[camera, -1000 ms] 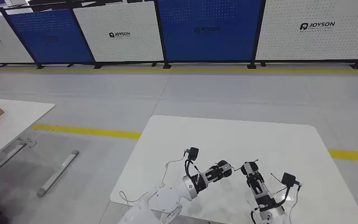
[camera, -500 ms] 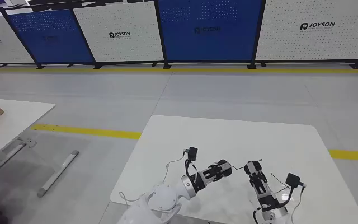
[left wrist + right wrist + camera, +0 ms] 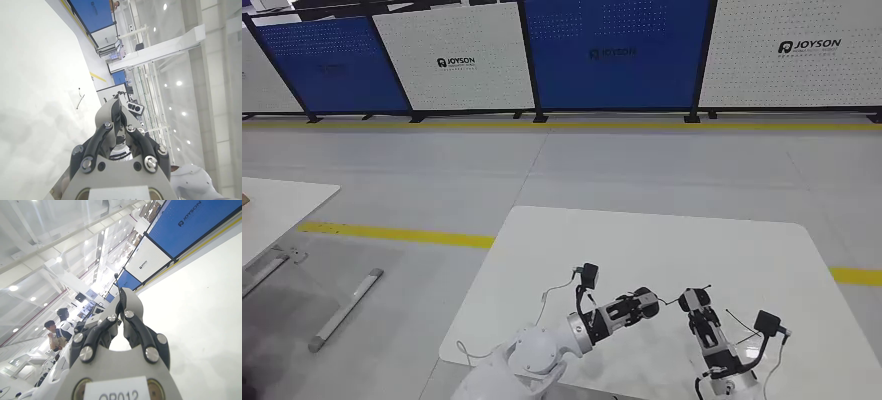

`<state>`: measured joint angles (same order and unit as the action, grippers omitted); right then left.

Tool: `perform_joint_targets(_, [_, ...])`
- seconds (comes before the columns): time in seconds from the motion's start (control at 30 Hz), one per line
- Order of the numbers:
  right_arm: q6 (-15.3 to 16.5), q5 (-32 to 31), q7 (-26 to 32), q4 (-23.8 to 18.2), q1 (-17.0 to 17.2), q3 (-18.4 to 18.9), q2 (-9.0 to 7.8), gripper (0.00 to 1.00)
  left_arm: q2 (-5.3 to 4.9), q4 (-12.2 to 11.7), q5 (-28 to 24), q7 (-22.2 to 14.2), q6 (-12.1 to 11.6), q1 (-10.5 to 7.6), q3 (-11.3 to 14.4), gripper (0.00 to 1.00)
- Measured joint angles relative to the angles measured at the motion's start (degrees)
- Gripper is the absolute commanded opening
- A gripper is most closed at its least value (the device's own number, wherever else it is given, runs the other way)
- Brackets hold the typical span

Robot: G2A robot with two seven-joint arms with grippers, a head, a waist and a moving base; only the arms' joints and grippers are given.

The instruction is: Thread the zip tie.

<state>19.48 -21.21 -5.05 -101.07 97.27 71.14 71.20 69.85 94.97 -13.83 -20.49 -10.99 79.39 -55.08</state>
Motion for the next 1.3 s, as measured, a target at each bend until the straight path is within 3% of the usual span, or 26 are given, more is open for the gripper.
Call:
perform_joint_targets(0.23, [0.0, 0.1, -0.3, 0.0, 0.0, 0.1, -0.04, 0.0, -0.02, 0.2, 0.4, 0.4, 0.3, -0.1, 0.0, 0.0])
perform_joint_targets(0.4, [0.0, -0.1, -0.3, -0.1, 0.1, 0.2, -0.08, 0.0, -0.06, 0.4, 0.5, 0.6, 0.6, -0.09, 0.0, 0.13])
perform_joint_targets(0.53, [0.0, -0.2, -0.3, -0.1, 0.2, 0.3, -0.09, 0.0, -0.08, 0.5, 0.8, 0.9, 0.8, -0.12, 0.0, 0.16])
perform_joint_targets(1.03, [0.0, -0.4, -0.3, 0.3, 0.0, 0.3, 0.08, 0.0, -0.03, 0.2, 2.8, 1.6, 1.9, -0.47, 0.8, 0.1])
perform_joint_targets(1.17, [0.0, -0.4, -0.3, 0.4, -0.1, 0.3, 0.14, 0.0, -0.02, 0.1, 2.9, 1.6, 2.0, -0.57, 0.9, 0.0])
perform_joint_targets(1.3, [0.0, -0.4, -0.3, 0.4, -0.1, 0.3, 0.2, 0.0, -0.04, 0.1, 2.7, 1.7, 2.0, -0.54, 0.8, 0.0])
